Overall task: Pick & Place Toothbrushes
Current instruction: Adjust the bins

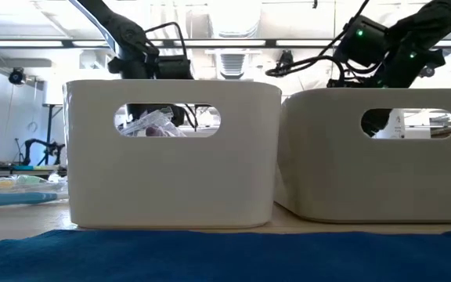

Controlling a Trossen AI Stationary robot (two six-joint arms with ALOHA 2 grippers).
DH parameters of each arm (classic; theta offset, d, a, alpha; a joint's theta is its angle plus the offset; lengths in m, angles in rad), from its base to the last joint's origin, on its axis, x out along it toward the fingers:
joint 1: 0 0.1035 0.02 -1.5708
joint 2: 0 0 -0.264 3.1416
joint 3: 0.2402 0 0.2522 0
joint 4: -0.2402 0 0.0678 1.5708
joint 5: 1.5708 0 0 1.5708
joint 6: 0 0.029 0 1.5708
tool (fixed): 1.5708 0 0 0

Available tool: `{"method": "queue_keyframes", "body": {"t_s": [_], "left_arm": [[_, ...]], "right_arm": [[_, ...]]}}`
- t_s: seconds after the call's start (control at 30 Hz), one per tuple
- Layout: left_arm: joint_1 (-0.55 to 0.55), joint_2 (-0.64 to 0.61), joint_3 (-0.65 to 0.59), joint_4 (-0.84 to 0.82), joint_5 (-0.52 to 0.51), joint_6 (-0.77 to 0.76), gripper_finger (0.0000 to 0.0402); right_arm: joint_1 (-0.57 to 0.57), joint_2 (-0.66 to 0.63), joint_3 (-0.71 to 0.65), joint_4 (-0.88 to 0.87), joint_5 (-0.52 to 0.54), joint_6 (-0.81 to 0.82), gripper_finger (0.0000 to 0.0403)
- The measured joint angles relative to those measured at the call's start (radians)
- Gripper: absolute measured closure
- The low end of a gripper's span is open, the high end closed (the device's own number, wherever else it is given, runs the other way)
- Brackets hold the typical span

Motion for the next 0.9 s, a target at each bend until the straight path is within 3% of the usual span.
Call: {"method": "queue_keyframes", "body": {"t_s": [0.33, 0.9], "left_arm": [[-0.060, 0.000, -0.002, -0.028, 0.001, -0.028, 0.0191], [-0.087, -0.001, -0.002, 0.037, 0.081, -0.007, 0.0191]], "right_arm": [[0.079, 0.000, -0.025, -0.032, -0.077, 0.111, 0.0395], [0.115, 0.000, -0.021, 0.011, -0.130, 0.095, 0.0395]]}}
